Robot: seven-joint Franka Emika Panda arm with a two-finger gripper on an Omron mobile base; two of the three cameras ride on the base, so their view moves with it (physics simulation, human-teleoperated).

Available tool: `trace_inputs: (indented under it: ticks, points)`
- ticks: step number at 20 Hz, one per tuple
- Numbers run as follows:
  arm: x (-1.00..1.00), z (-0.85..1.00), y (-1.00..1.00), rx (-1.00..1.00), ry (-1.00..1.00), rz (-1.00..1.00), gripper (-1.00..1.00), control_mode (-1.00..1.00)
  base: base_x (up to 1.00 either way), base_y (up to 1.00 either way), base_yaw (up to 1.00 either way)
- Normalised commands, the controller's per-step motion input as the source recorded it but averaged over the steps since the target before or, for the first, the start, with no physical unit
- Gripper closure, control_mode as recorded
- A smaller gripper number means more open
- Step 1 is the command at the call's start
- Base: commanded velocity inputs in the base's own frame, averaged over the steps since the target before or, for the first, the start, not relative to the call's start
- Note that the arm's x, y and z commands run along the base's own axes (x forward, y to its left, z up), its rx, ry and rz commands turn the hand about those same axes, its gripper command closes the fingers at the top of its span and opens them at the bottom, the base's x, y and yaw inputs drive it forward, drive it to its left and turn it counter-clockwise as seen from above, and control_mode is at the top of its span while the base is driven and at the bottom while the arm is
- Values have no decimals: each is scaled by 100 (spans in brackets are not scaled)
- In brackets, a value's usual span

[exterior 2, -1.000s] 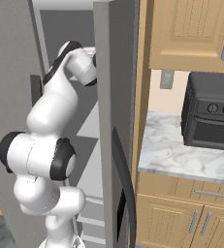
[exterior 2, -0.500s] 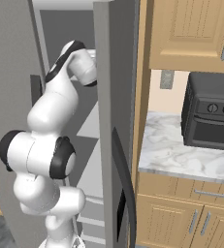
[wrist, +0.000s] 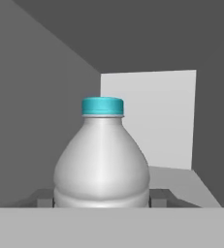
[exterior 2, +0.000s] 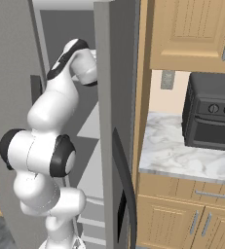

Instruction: Take the bottled waters from the counter and place them in the freezer to freeze. Close the freezer door after placing the bottles.

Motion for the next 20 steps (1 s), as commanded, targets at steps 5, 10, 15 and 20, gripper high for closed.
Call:
trace_inputs:
  ticks: [5,10,15,20]
  points:
    - [4,-22,0,0,-5,0,100,-100,0,0,0]
    - [9,-13,0,0,-1,0,100,-100,0,0,0]
    - [14,-13,0,0,0,0,100,-100,0,0,0]
    - [29,-16,0,0,0,0,100,-100,0,0,0]
